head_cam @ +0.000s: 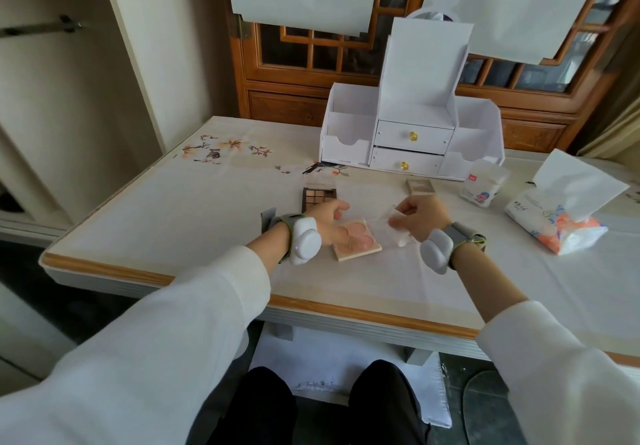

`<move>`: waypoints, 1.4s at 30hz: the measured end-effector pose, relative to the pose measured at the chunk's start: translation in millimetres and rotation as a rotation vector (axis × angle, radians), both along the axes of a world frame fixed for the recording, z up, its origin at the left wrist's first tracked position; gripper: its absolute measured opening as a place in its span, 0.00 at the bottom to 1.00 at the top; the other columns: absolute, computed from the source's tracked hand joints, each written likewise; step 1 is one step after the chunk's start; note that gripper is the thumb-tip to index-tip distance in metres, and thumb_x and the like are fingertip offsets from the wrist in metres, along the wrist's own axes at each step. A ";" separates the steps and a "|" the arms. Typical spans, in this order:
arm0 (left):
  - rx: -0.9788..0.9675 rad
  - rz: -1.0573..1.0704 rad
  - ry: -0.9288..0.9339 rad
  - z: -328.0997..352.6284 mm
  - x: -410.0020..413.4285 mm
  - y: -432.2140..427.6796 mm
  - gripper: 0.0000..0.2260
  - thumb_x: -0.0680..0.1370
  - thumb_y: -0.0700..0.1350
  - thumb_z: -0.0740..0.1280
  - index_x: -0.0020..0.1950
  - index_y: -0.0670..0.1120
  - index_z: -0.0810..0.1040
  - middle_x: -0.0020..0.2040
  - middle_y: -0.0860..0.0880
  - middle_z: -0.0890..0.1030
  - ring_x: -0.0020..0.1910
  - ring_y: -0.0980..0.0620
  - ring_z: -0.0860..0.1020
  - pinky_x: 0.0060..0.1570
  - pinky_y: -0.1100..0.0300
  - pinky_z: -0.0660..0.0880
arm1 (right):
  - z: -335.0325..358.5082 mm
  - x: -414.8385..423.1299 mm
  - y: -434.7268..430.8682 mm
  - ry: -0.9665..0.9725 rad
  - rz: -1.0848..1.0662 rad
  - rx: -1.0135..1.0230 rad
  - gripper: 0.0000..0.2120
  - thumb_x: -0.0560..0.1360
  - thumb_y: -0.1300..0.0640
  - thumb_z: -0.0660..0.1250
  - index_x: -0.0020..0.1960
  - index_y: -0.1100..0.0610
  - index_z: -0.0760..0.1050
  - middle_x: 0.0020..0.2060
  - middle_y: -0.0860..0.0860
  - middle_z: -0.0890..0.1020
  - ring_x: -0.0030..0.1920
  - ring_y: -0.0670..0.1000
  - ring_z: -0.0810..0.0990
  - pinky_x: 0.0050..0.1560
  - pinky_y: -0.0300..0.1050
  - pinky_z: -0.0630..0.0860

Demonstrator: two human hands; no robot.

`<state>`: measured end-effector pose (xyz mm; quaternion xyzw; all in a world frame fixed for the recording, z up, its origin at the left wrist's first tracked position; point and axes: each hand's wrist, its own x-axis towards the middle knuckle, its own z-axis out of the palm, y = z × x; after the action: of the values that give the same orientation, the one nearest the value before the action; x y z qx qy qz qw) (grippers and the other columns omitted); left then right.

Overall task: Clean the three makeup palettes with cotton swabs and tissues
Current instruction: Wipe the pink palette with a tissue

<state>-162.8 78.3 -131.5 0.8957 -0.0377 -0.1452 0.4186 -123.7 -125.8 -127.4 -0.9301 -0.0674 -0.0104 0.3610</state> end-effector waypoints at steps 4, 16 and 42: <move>0.181 -0.030 0.014 -11.1 4.2 0.0 0.49 0.65 0.56 0.77 0.77 0.47 0.52 0.73 0.46 0.62 0.71 0.46 0.64 0.68 0.55 0.63 | -8.8 -5.2 1.1 0.034 0.022 -0.041 0.04 0.68 0.57 0.71 0.37 0.56 0.77 0.31 0.49 0.76 0.34 0.48 0.73 0.30 0.38 0.68; 0.405 -0.082 -0.103 -27.2 23.9 6.0 0.40 0.63 0.58 0.77 0.71 0.55 0.65 0.66 0.47 0.65 0.65 0.45 0.67 0.60 0.54 0.68 | -16.8 4.2 13.5 0.013 0.069 -0.141 0.05 0.69 0.59 0.69 0.34 0.55 0.77 0.27 0.46 0.75 0.33 0.48 0.73 0.28 0.36 0.66; 0.308 -0.123 -0.080 -25.3 24.8 9.3 0.43 0.56 0.59 0.78 0.69 0.53 0.67 0.67 0.46 0.67 0.65 0.45 0.68 0.65 0.50 0.69 | -23.6 16.3 21.0 -0.007 0.122 -0.172 0.03 0.71 0.50 0.67 0.42 0.48 0.76 0.41 0.51 0.80 0.41 0.51 0.75 0.39 0.41 0.70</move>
<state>-138.0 87.6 -156.8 0.9503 -0.0864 -0.1389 0.2648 -107.3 -104.8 -151.0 -0.9517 -0.1258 0.0144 0.2796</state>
